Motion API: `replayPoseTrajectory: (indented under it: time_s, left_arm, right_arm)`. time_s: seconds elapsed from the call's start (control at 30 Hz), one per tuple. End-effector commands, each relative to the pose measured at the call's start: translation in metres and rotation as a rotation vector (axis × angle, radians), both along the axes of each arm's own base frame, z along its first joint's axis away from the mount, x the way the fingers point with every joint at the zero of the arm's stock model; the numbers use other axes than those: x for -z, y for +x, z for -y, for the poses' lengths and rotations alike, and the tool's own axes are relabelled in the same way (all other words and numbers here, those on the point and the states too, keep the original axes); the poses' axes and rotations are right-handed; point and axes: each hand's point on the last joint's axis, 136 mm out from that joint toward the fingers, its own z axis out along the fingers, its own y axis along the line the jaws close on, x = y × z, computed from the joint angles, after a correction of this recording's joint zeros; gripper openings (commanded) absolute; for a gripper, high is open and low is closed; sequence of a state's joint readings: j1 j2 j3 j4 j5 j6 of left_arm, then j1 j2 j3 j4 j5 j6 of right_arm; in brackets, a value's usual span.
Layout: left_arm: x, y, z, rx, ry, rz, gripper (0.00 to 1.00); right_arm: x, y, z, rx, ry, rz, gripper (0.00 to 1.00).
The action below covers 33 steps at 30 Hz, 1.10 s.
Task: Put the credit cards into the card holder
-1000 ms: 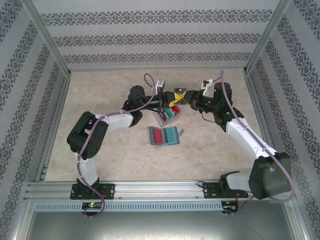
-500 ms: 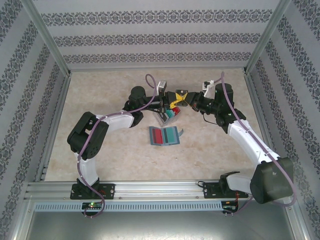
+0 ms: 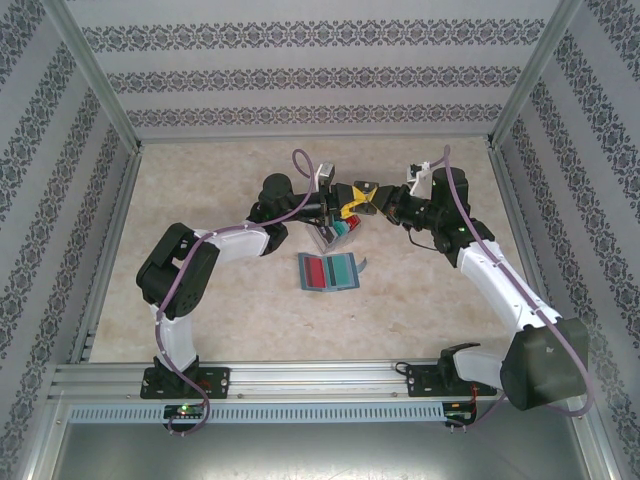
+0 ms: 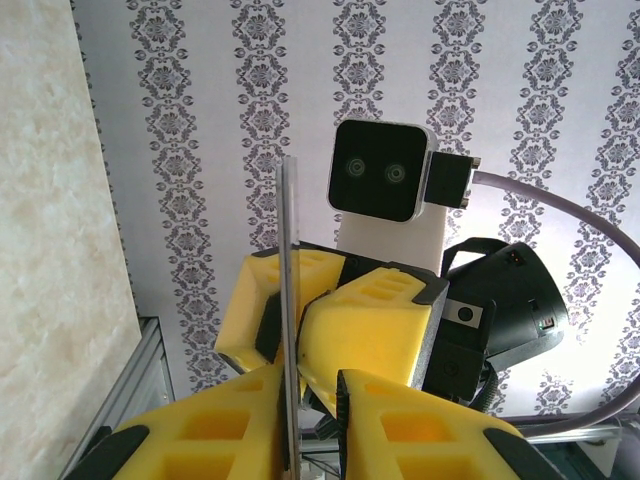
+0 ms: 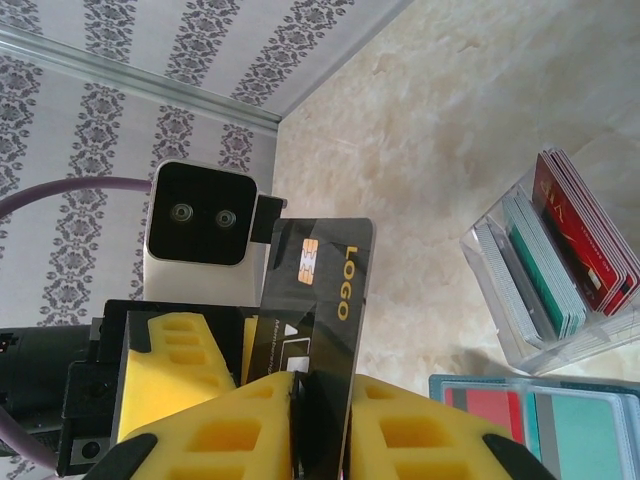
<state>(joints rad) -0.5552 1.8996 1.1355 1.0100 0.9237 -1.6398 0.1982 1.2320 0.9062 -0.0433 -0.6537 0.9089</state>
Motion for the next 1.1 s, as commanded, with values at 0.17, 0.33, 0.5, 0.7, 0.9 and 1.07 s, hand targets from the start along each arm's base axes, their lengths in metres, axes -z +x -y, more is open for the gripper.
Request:
replayPoseTrajectory:
  time_s: [0.17, 0.33, 0.5, 0.7, 0.9, 1.07]
  left_arm:
    - [-0.047, -0.006, -0.011, -0.016, -0.098, 0.169, 0.21]
    - [-0.046, -0.005, -0.013, -0.021, -0.09, 0.169, 0.21]
    - [-0.044, -0.004, -0.014, -0.028, -0.084, 0.165, 0.2]
    - [-0.033, 0.003, -0.024, -0.081, -0.043, 0.142, 0.09]
    - [-0.002, 0.012, -0.042, -0.174, 0.067, 0.088, 0.04]
    - [0.022, 0.012, -0.058, -0.225, 0.163, 0.051, 0.01]
  right_arm:
    - [0.035, -0.003, 0.02, 0.075, -0.074, -0.104, 0.17]
    - [0.035, -0.003, 0.023, 0.087, -0.078, -0.102, 0.15]
    - [0.032, -0.003, 0.022, 0.083, -0.073, -0.095, 0.12]
    - [0.027, -0.004, 0.036, 0.139, -0.118, -0.067, 0.03]
    - [0.012, -0.003, 0.042, 0.147, -0.144, -0.006, 0.02]
    - [0.014, 0.002, 0.036, 0.113, -0.151, 0.002, 0.02]
